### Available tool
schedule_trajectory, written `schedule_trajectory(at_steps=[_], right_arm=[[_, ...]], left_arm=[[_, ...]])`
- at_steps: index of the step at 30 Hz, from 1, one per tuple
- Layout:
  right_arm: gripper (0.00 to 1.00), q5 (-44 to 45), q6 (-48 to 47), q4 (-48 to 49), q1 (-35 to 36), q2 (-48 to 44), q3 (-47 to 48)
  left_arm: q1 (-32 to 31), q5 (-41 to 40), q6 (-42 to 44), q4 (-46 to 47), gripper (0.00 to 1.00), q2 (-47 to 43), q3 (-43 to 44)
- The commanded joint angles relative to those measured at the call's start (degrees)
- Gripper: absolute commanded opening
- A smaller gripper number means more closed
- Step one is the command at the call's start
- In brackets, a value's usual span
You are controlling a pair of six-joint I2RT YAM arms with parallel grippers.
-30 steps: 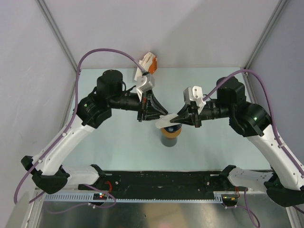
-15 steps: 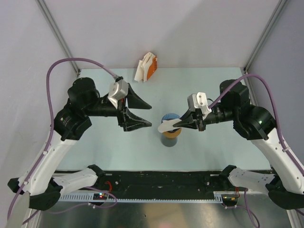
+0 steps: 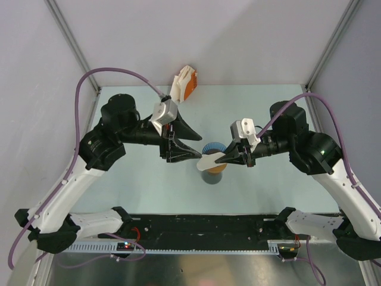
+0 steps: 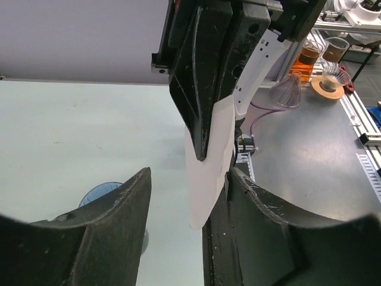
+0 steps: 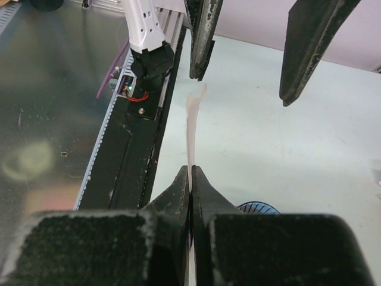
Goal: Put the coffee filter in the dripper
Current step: Adjust the coffee filter.
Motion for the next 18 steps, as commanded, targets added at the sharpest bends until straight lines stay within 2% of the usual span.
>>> schedule_trajectory(at_steps=[1,18], right_arm=[[0.00,0.2,-0.3,0.4,0.6,-0.3,1.4],[0.00,0.8,1.2,2.0,0.8,-0.3,1.5]], left_arm=[[-1.2,-1.2,0.1,1.1,0.59,0.6,3.3],[-2.5,-2.4,1.5,1.1,0.54,1.1,1.9]])
